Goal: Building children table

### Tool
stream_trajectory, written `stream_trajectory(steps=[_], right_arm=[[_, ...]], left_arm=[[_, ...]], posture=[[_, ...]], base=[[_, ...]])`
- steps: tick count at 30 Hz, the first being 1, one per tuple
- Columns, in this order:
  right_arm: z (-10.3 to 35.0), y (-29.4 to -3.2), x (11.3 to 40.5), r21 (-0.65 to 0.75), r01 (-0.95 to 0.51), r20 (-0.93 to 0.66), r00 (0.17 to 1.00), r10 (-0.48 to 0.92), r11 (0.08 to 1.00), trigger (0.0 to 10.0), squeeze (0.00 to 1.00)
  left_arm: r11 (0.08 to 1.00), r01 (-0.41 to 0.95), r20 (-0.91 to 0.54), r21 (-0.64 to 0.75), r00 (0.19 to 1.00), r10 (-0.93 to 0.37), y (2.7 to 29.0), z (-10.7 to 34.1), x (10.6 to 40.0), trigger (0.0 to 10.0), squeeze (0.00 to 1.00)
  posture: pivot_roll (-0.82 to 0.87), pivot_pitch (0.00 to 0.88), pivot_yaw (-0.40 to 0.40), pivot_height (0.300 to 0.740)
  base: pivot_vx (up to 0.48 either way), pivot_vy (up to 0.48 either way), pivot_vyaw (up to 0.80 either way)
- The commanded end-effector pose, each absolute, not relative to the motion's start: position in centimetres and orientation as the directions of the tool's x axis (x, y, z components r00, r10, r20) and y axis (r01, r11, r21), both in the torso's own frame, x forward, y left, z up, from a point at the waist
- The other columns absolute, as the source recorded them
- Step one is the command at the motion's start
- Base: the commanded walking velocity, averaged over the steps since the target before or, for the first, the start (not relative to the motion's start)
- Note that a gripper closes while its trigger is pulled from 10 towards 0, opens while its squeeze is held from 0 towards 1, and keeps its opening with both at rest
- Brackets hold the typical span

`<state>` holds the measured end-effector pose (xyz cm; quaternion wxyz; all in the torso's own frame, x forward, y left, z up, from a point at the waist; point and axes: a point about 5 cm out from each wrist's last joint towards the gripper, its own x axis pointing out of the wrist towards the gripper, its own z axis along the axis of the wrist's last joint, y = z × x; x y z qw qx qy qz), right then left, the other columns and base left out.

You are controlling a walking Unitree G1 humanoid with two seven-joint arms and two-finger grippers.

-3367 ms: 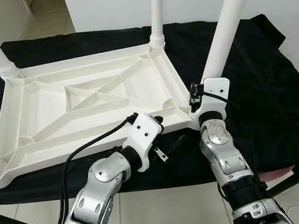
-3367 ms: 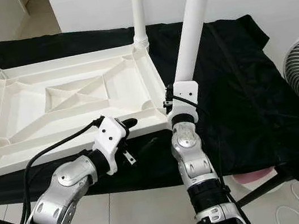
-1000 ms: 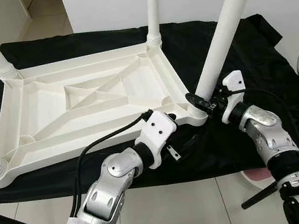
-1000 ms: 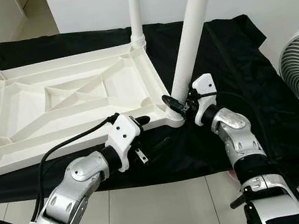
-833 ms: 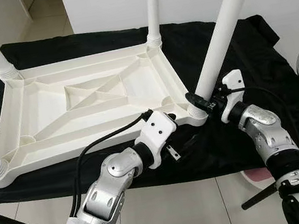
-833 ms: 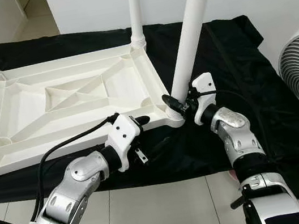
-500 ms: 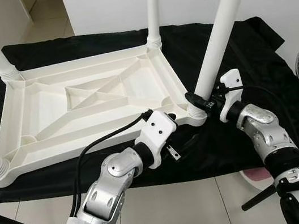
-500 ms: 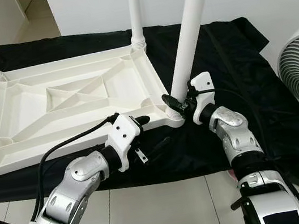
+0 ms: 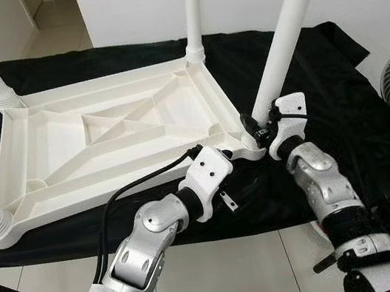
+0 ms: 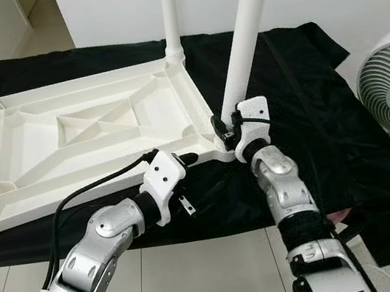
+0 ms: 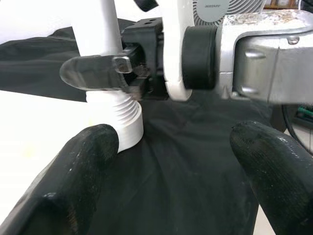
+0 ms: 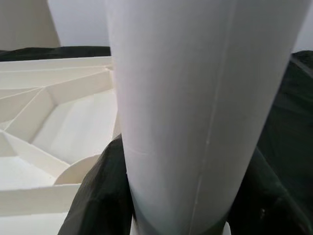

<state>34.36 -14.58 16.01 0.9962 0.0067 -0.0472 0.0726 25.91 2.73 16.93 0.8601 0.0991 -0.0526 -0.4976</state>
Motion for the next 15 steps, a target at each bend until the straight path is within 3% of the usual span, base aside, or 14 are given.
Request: stream_trajectory(steps=[1,10,15], right_arm=[[13.8,-14.9,33.9,0.024,-0.07,-0.012,0.997,0.07,0.997,10.0,0.0],[14.1,-13.6,32.9,0.041,0.139,-0.004,0.99,-0.139,0.989,10.0,0.0],[14.5,-12.3,32.3,0.047,0.159,0.024,0.987,-0.161,0.986,10.0,0.0]], left_arm=[[0.436,0.872,-0.023,0.223,0.452,-0.892,2.4,16.6,25.4,10.0,0.0],[0.431,0.874,-0.022,0.225,0.447,-0.894,2.3,16.6,25.4,10.0,0.0],[0.429,0.876,-0.022,0.222,0.444,-0.896,2.2,16.5,25.3,10.0,0.0]], posture=[[-0.1,0.079,-0.002,0.74],[-0.1,0.067,-0.007,0.74],[-0.1,0.063,-0.011,0.74]], base=[[0.0,0.0,0.0],[0.0,0.0,0.0],[0.0,0.0,0.0]])
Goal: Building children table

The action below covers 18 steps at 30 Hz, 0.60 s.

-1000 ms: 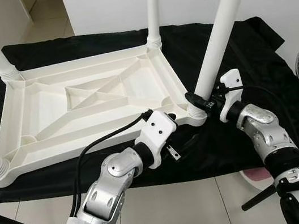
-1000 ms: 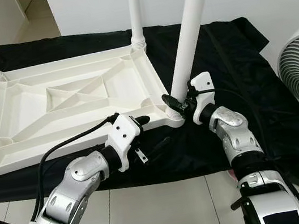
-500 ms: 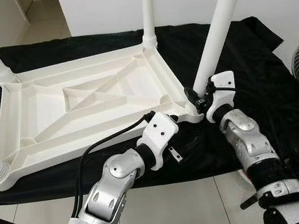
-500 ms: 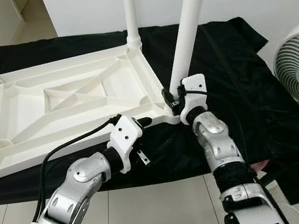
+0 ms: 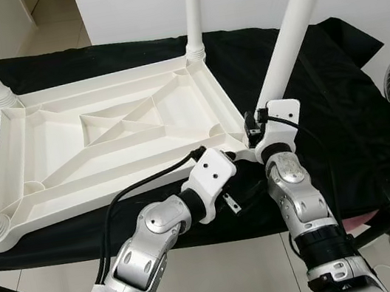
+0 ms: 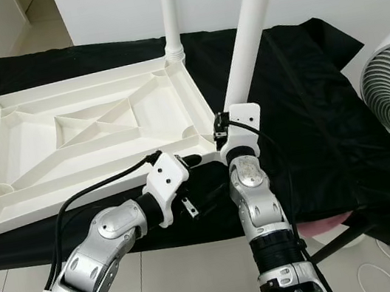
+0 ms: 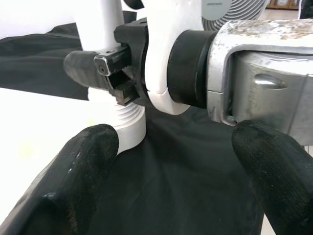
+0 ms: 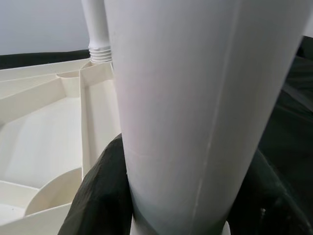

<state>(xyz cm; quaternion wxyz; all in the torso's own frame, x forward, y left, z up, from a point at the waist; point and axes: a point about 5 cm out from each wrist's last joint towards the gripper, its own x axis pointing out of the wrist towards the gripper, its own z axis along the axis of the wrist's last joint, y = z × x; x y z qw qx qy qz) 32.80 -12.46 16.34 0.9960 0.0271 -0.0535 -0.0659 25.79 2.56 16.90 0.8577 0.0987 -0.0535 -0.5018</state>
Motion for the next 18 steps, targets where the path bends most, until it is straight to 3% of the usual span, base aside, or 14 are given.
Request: stream_trajectory(steps=[1,3,4,11,13,14,18], right_arm=[[14.7,-12.1,32.2,0.041,0.145,0.044,0.988,-0.146,0.989,10.0,0.0],[14.9,-12.0,32.2,0.035,0.137,0.057,0.989,-0.139,0.99,10.0,0.0],[15.0,-12.0,32.3,0.058,0.115,0.07,0.99,-0.119,0.992,10.0,1.0],[16.1,-12.6,32.6,0.056,0.047,0.142,0.988,-0.054,0.997,10.0,1.0],[16.3,-13.1,33.0,0.031,-0.041,0.147,0.988,0.036,0.999,10.0,1.0],[16.4,-13.3,33.1,0.015,-0.062,0.154,0.986,0.059,0.998,10.0,0.0],[16.5,-14.1,33.4,-0.027,-0.139,0.162,0.977,0.142,0.99,10.0,0.0]], left_arm=[[0.429,0.876,-0.022,0.222,0.445,-0.895,2.2,16.5,25.3,10.0,0.0],[0.43,0.875,-0.022,0.222,0.445,-0.895,2.2,16.5,25.3,10.0,0.0],[0.43,0.875,-0.022,0.222,0.445,-0.895,2.2,16.5,25.3,10.0,0.0],[0.428,0.876,-0.022,0.221,0.443,-0.896,2.1,16.5,25.3,10.0,0.0],[0.428,0.876,-0.02,0.221,0.443,-0.896,2.1,16.5,25.2,10.0,0.0],[0.429,0.876,-0.019,0.221,0.443,-0.896,2.1,16.5,25.2,10.0,0.0],[0.429,0.876,-0.018,0.22,0.443,-0.896,2.0,16.6,25.3,10.0,0.0]], posture=[[-0.1,0.064,-0.011,0.74],[-0.1,0.064,-0.011,0.74],[-0.1,0.064,-0.011,0.74],[-0.1,0.066,-0.01,0.74],[-0.1,0.069,-0.009,0.74],[-0.1,0.069,-0.009,0.74],[-0.1,0.072,-0.009,0.74]], base=[[0.0,0.0,0.0],[0.0,0.0,0.0],[0.0,0.0,0.0],[0.0,0.0,0.0],[0.0,0.0,0.0],[0.0,0.0,0.0],[0.0,0.0,0.0]])
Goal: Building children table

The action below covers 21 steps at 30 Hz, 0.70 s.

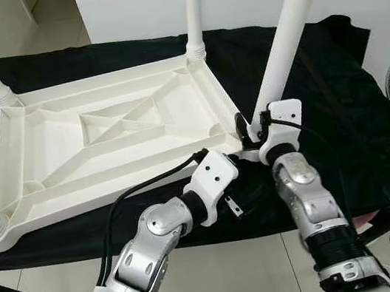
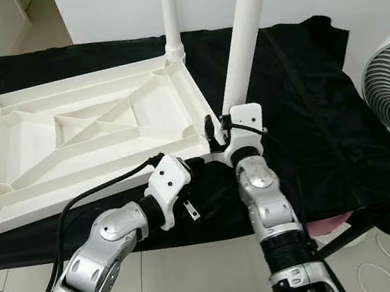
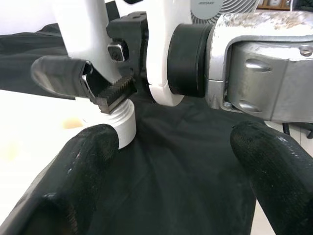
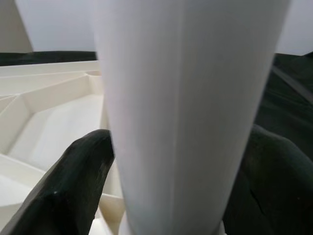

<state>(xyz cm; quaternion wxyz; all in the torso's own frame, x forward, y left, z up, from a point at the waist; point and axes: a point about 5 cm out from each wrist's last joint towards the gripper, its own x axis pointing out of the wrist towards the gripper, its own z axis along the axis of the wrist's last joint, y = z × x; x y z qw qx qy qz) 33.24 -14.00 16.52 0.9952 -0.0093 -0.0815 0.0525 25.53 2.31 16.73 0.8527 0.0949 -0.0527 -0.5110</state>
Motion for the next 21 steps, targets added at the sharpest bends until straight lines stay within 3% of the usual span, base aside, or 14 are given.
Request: stream_trajectory(steps=[1,12,19,20,21], right_arm=[[16.5,-14.1,33.4,-0.027,-0.139,0.162,0.977,0.142,0.99,10.0,0.0],[16.1,-17.4,34.4,-0.135,-0.392,0.103,0.908,0.407,0.91,10.0,0.0],[16.1,-17.8,34.7,-0.174,-0.524,0.055,0.84,0.539,0.834,10.0,0.0],[16.0,-17.8,34.8,-0.178,-0.545,0.042,0.827,0.56,0.819,8.5,0.0],[16.0,-17.8,34.8,-0.178,-0.545,0.042,0.827,0.56,0.819,8.5,0.0]], left_arm=[[0.429,0.876,-0.018,0.22,0.443,-0.896,2.0,16.6,25.3,10.0,0.0],[0.429,0.876,-0.013,0.221,0.442,-0.897,2.0,16.8,25.4,10.0,0.0],[0.418,0.882,-0.016,0.217,0.431,-0.902,1.8,16.9,25.2,10.0,0.0],[0.416,0.884,-0.016,0.216,0.429,-0.903,1.7,16.9,25.2,10.0,0.0],[0.416,0.884,-0.016,0.216,0.429,-0.903,1.7,16.9,25.2,10.0,0.0]], posture=[[-0.1,0.072,-0.009,0.74],[-0.1,0.093,0.01,0.74],[-0.1,0.1,0.02,0.74],[-0.1,0.1,0.02,0.74],[-0.1,0.1,0.02,0.74]], base=[[0.0,0.0,0.0],[0.0,0.0,0.0],[0.0,0.0,0.0],[0.0,0.0,0.0],[0.0,0.0,0.0]])
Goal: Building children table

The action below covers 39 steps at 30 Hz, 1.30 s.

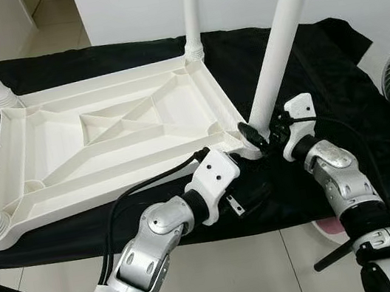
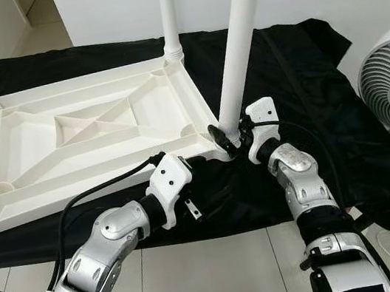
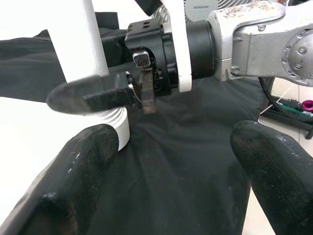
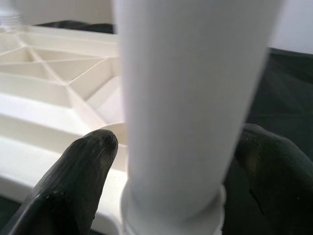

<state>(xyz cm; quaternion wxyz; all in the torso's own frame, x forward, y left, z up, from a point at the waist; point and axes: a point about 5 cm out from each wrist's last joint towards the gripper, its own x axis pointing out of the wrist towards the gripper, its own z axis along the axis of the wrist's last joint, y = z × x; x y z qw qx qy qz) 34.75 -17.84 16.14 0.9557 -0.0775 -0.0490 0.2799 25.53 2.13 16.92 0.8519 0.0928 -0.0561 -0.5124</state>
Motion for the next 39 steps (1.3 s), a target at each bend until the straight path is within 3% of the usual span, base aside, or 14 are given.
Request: stream_trajectory(steps=[1,2,3,4,7,8,17,18,19,25,39], right_arm=[[16.0,-17.8,34.8,-0.178,-0.545,0.042,0.827,0.56,0.819,8.5,0.0],[15.9,-17.8,34.9,-0.184,-0.57,0.028,0.812,0.583,0.801,4.0,0.0],[15.9,-17.8,34.9,-0.184,-0.57,0.028,0.812,0.583,0.801,4.0,0.0],[15.9,-17.8,35.1,-0.19,-0.595,0.014,0.794,0.608,0.781,2.7,0.0],[15.9,-17.7,35.2,-0.196,-0.612,0.005,0.78,0.625,0.766,2.4,0.0],[15.8,-17.7,35.4,-0.2,-0.624,-0.01,0.772,0.636,0.755,0.0,0.0],[15.2,-18.2,35.8,-0.181,-0.626,-0.052,0.776,0.628,0.758,0.0,0.0],[15.0,-18.3,35.8,-0.158,-0.615,-0.062,0.787,0.614,0.772,8.9,0.0],[14.8,-18.3,35.8,-0.138,-0.607,-0.068,0.794,0.604,0.783,10.0,0.0],[14.1,-18.2,36.1,-0.029,-0.579,-0.085,0.814,0.575,0.815,10.0,0.0],[13.3,-18.2,36.4,-0.035,-0.505,-0.126,0.858,0.498,0.862,10.0,0.0]], left_arm=[[0.416,0.884,-0.016,0.216,0.429,-0.903,1.7,16.9,25.2,10.0,0.0],[0.413,0.884,-0.016,0.216,0.427,-0.904,1.7,16.9,25.2,10.0,0.0],[0.413,0.884,-0.016,0.216,0.427,-0.904,1.7,16.9,25.2,10.0,0.0],[0.411,0.885,-0.016,0.218,0.424,-0.905,1.6,16.9,25.2,10.0,0.0],[0.409,0.886,-0.016,0.219,0.422,-0.906,1.6,16.9,25.2,10.0,0.0],[0.408,0.886,-0.016,0.219,0.421,-0.907,1.5,16.9,25.2,10.0,0.0],[0.409,0.885,-0.013,0.221,0.422,-0.907,1.5,17.0,25.3,10.0,0.0],[0.409,0.885,-0.012,0.221,0.422,-0.906,1.5,17.1,25.3,10.0,0.0],[0.41,0.885,-0.009,0.22,0.422,-0.907,1.5,17.1,25.3,10.0,0.0],[0.405,0.888,-0.006,0.219,0.416,-0.909,1.3,17.2,25.3,10.0,0.0],[0.401,0.89,-0.007,0.215,0.412,-0.911,1.2,17.1,25.1,10.0,0.0]], posture=[[-0.1,0.1,0.02,0.74],[-0.1,0.1,0.023,0.74],[-0.1,0.1,0.023,0.74],[-0.1,0.099,0.024,0.74],[-0.1,0.099,0.024,0.74],[-0.1,0.097,0.025,0.74],[-0.1,0.094,0.023,0.74],[-0.1,0.094,0.02,0.74],[-0.1,0.094,0.02,0.74],[-0.11,0.096,0.022,0.74],[-0.11,0.101,0.019,0.74]], base=[[0.0,0.0,0.0],[0.0,0.0,0.0],[0.0,0.0,0.0],[0.0,0.0,0.0],[0.0,0.0,0.0],[0.0,0.0,0.0],[0.0,0.0,0.0],[0.0,0.0,0.0],[0.0,0.0,0.0],[0.0,0.0,0.0],[0.0,0.0,0.0]])
